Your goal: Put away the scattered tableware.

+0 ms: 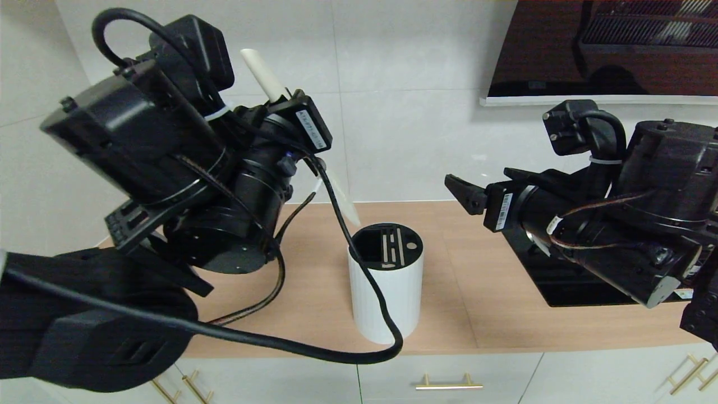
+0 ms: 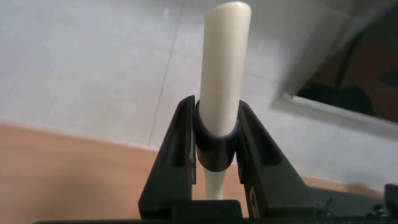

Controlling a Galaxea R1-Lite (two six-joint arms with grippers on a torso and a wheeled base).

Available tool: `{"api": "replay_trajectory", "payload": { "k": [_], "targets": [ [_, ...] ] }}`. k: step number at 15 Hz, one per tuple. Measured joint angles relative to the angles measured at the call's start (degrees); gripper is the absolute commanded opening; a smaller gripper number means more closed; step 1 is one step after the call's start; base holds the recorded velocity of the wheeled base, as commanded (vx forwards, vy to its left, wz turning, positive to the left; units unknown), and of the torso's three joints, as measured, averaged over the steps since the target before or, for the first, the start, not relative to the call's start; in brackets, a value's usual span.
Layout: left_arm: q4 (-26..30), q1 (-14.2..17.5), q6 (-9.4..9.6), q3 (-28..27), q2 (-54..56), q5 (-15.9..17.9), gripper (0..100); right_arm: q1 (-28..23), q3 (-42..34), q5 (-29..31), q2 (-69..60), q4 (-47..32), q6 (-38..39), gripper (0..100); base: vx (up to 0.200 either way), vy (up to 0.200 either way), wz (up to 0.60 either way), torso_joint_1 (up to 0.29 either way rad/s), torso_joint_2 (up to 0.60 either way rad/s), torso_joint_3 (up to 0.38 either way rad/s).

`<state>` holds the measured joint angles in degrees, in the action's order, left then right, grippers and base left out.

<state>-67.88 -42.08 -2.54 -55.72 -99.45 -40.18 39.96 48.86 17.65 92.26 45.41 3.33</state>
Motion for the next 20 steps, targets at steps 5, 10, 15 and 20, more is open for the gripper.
{"api": "replay_trajectory", "payload": {
  "k": [5, 10, 15, 20],
  "targets": [
    [-6.27, -0.91, 4.12, 0.88, -5.40, -1.06, 0, 0.00, -0.16, 0.00, 0.30, 0.00, 0.01, 100, 0.000, 0.000, 0.00, 0.000, 0.00, 0.000],
    [-7.67, -1.33, 3.97, 0.88, -8.40, -0.98, 0, 0.00, -0.16, 0.00, 0.52, 0.00, 0.04, 100, 0.000, 0.000, 0.00, 0.000, 0.00, 0.000],
    [-8.86, -1.38, 3.90, 0.22, -11.98, -0.93, 0, 0.00, -0.24, 0.02, 0.77, 0.10, 0.06, 100, 0.000, 0.000, 0.00, 0.000, 0.00, 0.000],
    [-10.18, -1.77, 3.86, -0.37, -14.32, -0.76, 0, 0.00, -0.13, 0.11, 0.82, 0.10, 0.09, 100, 0.000, 0.000, 0.00, 0.000, 0.00, 0.000]
  ]
}}
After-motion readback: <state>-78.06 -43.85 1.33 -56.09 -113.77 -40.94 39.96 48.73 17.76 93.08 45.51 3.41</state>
